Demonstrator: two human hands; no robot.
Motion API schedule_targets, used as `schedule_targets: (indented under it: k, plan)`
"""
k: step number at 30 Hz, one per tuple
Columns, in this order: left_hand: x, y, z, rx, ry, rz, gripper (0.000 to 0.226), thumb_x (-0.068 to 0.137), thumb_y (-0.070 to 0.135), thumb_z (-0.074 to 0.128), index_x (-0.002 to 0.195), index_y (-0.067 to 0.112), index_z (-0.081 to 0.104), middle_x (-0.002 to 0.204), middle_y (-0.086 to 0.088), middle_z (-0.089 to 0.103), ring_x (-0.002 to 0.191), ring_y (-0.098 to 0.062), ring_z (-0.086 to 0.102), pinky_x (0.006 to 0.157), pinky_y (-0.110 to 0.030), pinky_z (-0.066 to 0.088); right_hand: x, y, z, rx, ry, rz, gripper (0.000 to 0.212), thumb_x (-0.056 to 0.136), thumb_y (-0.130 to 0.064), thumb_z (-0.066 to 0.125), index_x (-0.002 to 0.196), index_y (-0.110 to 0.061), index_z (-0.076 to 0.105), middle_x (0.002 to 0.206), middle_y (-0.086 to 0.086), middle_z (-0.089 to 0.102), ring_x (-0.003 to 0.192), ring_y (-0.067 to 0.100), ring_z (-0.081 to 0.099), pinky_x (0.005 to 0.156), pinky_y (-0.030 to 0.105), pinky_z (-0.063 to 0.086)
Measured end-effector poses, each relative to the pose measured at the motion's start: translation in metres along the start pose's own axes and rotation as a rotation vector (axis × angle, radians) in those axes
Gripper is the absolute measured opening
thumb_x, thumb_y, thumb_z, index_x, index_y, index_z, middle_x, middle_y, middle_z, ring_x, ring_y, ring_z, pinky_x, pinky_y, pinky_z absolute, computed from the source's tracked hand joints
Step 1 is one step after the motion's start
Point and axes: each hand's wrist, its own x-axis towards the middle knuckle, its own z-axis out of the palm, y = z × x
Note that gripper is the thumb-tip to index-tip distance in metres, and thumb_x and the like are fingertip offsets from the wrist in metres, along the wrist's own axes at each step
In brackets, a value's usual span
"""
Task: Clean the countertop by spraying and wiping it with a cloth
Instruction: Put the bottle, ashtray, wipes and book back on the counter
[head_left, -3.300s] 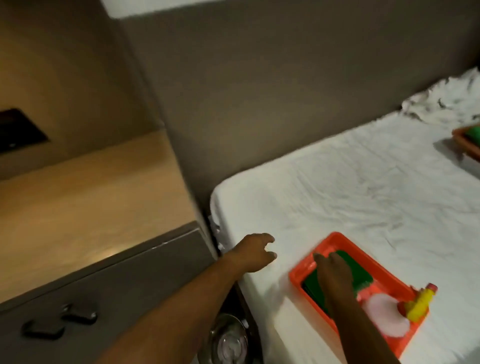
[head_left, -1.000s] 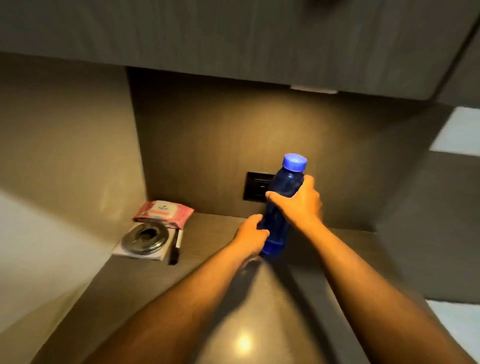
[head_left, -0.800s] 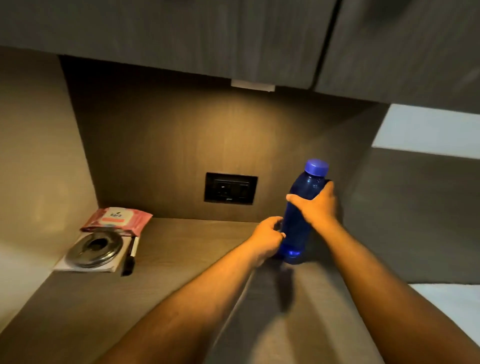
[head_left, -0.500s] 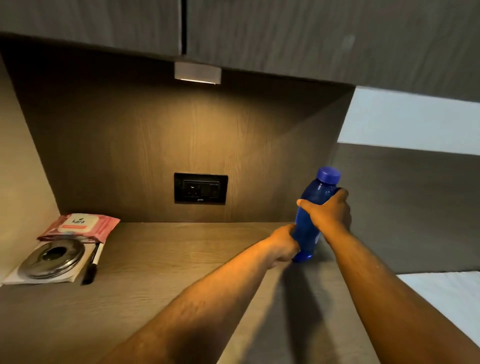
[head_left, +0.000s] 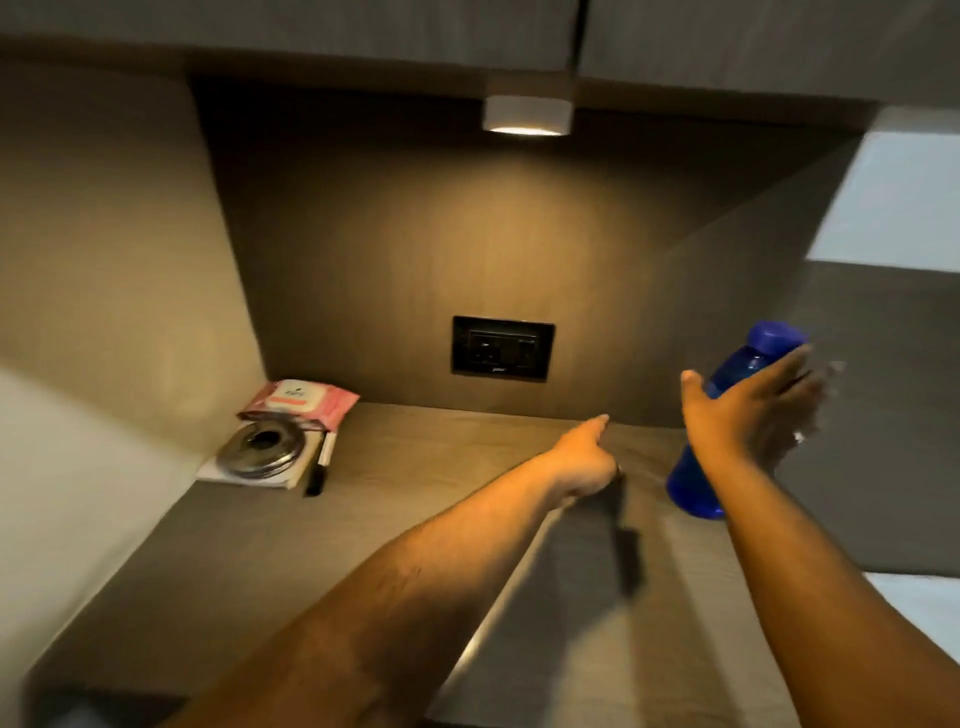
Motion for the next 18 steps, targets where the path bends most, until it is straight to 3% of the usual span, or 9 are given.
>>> schedule_targets:
  k: [2, 4, 6, 8, 10, 12, 15, 18]
  plan:
    - [-0.008, -0.022, -0.042, -0.006, 0.114, -0.008, 0.075, 0.087, 0.006, 0.061, 0.15, 0.019, 0.023, 0.153, -0.01, 0.034, 0.135, -0.024, 0.039, 0.1, -0.027, 0.036, -0.021, -0.035, 0.004, 0.018, 0.102, -0.125, 0.107, 0.077, -0.047, 0.067, 0.153, 0.0, 0.008, 0.159, 0.033, 0.004, 0.147, 0.048, 0.007, 0.117, 0.062, 0.013]
    - [-0.019, -0.043, -0.086, -0.01, 0.247, -0.022, 0.072, 0.086, 0.01, 0.062, 0.149, 0.02, 0.028, 0.149, -0.01, 0.039, 0.123, -0.024, 0.049, 0.089, -0.027, 0.043, -0.047, -0.076, 0.012, 0.103, 0.063, -0.208, 0.102, 0.079, -0.043, 0.064, 0.153, 0.001, 0.009, 0.159, 0.034, 0.004, 0.148, 0.048, 0.004, 0.118, 0.059, 0.008]
    - [-0.034, -0.063, -0.13, 0.075, 0.397, -0.054, 0.068, 0.085, 0.014, 0.062, 0.146, 0.02, 0.034, 0.146, -0.009, 0.043, 0.117, -0.026, 0.054, 0.085, -0.027, 0.044, -0.079, -0.117, 0.028, 0.213, -0.141, -0.277, 0.094, 0.082, -0.036, 0.064, 0.154, -0.001, 0.014, 0.161, 0.027, 0.01, 0.149, 0.043, 0.006, 0.119, 0.055, 0.013]
    - [-0.055, -0.085, -0.174, 0.226, 0.53, -0.11, 0.063, 0.086, 0.016, 0.061, 0.144, 0.018, 0.037, 0.147, -0.01, 0.043, 0.128, -0.027, 0.047, 0.098, -0.028, 0.039, -0.118, -0.151, 0.047, 0.244, -0.383, -0.361, 0.079, 0.085, -0.033, 0.065, 0.149, -0.003, 0.031, 0.152, 0.023, 0.035, 0.143, 0.04, 0.028, 0.113, 0.052, 0.031]
    - [-0.08, -0.106, -0.21, 0.317, 0.616, -0.171, 0.057, 0.087, 0.017, 0.057, 0.141, 0.017, 0.041, 0.145, -0.012, 0.045, 0.13, -0.03, 0.044, 0.101, -0.031, 0.037, -0.157, -0.175, 0.065, 0.21, -0.595, -0.368, 0.06, 0.087, -0.036, 0.064, 0.138, -0.006, 0.05, 0.135, 0.02, 0.055, 0.126, 0.037, 0.049, 0.1, 0.045, 0.043]
    - [-0.106, -0.128, -0.239, 0.426, 0.683, -0.244, 0.046, 0.087, 0.019, 0.054, 0.133, 0.017, 0.05, 0.138, -0.014, 0.051, 0.122, -0.034, 0.05, 0.095, -0.033, 0.041, -0.195, -0.192, 0.082, 0.15, -0.805, -0.325, 0.045, 0.088, -0.041, 0.064, 0.119, -0.008, 0.063, 0.121, 0.016, 0.065, 0.114, 0.035, 0.059, 0.088, 0.038, 0.047]
    - [-0.139, -0.151, -0.264, 0.465, 0.734, -0.281, 0.036, 0.086, 0.021, 0.055, 0.122, 0.018, 0.059, 0.125, -0.011, 0.063, 0.11, -0.032, 0.059, 0.09, -0.034, 0.046, -0.238, -0.203, 0.105, 0.097, -1.019, -0.251, 0.034, 0.087, -0.044, 0.066, 0.091, -0.011, 0.065, 0.107, 0.018, 0.07, 0.098, 0.035, 0.063, 0.071, 0.032, 0.043]
    - [-0.16, -0.167, -0.271, 0.451, 0.75, -0.271, 0.03, 0.085, 0.018, 0.057, 0.114, 0.022, 0.063, 0.115, -0.005, 0.068, 0.099, -0.026, 0.062, 0.08, -0.031, 0.047, -0.267, -0.212, 0.122, 0.074, -1.108, -0.194, 0.035, 0.084, -0.042, 0.069, 0.091, -0.008, 0.067, 0.104, 0.019, 0.071, 0.092, 0.034, 0.064, 0.069, 0.031, 0.043]
